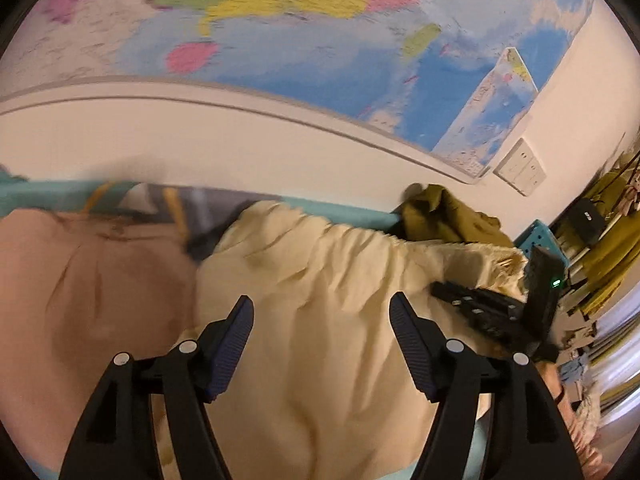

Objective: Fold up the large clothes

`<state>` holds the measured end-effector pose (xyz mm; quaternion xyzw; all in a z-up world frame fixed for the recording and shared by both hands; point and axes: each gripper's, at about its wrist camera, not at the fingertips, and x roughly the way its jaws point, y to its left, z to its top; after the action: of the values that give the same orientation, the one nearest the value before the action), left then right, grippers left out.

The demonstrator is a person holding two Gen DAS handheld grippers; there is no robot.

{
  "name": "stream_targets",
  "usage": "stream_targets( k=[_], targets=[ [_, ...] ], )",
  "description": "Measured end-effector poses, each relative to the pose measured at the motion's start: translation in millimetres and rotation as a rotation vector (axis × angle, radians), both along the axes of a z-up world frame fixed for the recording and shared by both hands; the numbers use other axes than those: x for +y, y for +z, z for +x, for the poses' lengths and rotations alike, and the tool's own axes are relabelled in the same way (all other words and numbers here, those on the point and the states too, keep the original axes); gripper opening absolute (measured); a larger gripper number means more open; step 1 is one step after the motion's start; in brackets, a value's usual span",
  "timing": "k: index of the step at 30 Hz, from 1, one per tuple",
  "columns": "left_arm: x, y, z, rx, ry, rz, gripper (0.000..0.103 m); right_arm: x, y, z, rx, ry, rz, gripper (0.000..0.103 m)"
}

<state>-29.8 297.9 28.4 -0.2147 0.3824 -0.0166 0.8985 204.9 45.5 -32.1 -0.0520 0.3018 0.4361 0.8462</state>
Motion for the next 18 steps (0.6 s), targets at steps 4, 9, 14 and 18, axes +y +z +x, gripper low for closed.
stream_targets(
  k=[4, 9, 14, 18],
  targets=[
    [11.5, -1.4, -32.6, -0.028, 0.03, 0.051, 0.071, -64.4, 24.5, -39.3, -0.071, 0.055, 0.156, 0.059],
    [10.6, -11.0, -68.0, -0.041, -0.013, 0.109, 0.082, -174.6, 15.5, -71.3, -0.114, -0.098, 0.211, 0.084],
    [3.3, -31.4, -70.0, -0.004, -0.022, 0.158, 0.084, -235.2, -35.8, -72.8, 0.019, -0.206, 0.208, 0.089],
    [-11.0, -53.0, -58.4, 0.052, -0.069, 0.191, 0.087, -224.5, -69.8, -61.4, 0.089, -0.193, 0.179, 0.088]
  ],
)
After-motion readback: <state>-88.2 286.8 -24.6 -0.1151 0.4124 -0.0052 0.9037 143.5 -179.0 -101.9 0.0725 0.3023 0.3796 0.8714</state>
